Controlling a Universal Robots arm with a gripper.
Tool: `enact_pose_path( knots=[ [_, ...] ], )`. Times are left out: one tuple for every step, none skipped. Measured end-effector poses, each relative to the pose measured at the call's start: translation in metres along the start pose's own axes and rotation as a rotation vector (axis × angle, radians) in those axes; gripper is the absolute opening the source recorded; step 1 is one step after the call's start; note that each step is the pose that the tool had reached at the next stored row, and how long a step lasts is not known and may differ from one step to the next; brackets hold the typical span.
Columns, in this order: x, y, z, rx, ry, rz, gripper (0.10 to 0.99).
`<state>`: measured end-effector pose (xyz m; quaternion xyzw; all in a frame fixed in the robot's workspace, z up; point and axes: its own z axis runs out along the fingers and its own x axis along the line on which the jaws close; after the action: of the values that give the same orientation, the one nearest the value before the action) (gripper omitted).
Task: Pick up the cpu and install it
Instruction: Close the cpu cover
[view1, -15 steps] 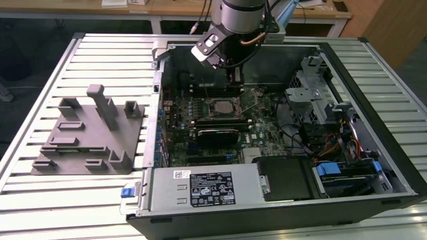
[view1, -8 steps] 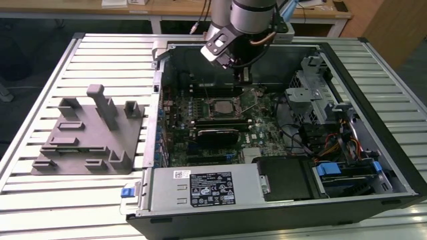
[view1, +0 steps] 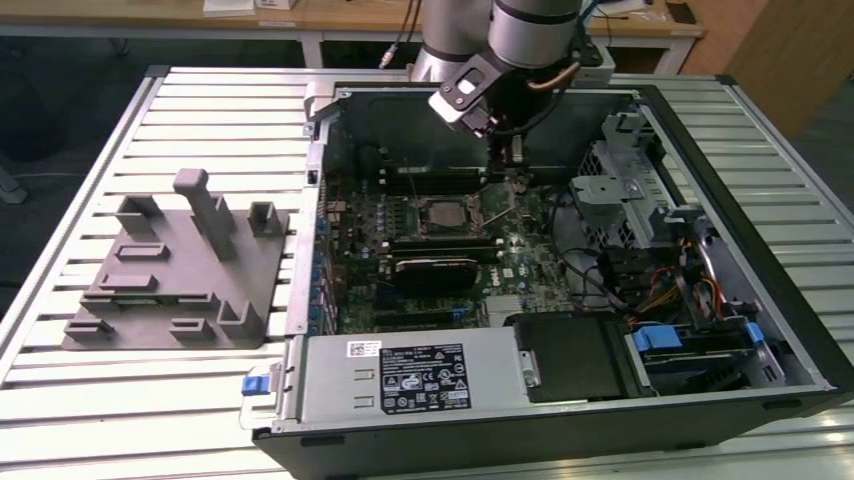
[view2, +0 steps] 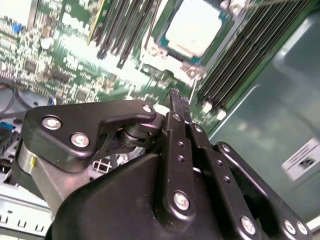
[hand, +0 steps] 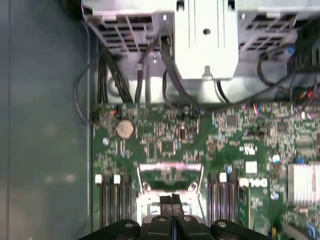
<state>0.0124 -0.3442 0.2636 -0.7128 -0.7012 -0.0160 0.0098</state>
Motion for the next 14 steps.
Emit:
enact_pose_path(
  knots=[
    [0.0000, 0.0031, 0.0000, 0.000, 0.0000, 0.000, 0.106],
    [0.0001, 0.0061, 0.0001, 0.000, 0.0001, 0.000, 0.106],
    [0.0001, 0.0091, 0.0001, 0.000, 0.0001, 0.000, 0.106],
    [0.0002, 0.0119, 0.0001, 0.000, 0.0001, 0.000, 0.106],
    [0.0002, 0.0148, 0.0001, 0.000, 0.0001, 0.000, 0.106],
    [0.0002, 0.0181, 0.0002, 0.000, 0.0000, 0.000, 0.106],
    [0.0003, 0.0213, 0.0002, 0.000, -0.0001, 0.000, 0.106],
    [0.0003, 0.0244, 0.0002, 0.000, 0.0000, 0.000, 0.106],
    [0.0004, 0.0281, 0.0003, 0.000, 0.0001, 0.000, 0.106],
    [0.0005, 0.0316, 0.0003, 0.000, 0.0000, 0.000, 0.106],
    [0.0005, 0.0352, 0.0003, 0.000, 0.0000, 0.000, 0.106],
    [0.0006, 0.0385, 0.0003, 0.000, 0.0000, 0.000, 0.106],
    [0.0006, 0.0417, 0.0004, 0.000, 0.0001, 0.000, 0.106],
    [0.0007, 0.0446, 0.0004, 0.000, 0.0001, 0.000, 0.106]
  ],
)
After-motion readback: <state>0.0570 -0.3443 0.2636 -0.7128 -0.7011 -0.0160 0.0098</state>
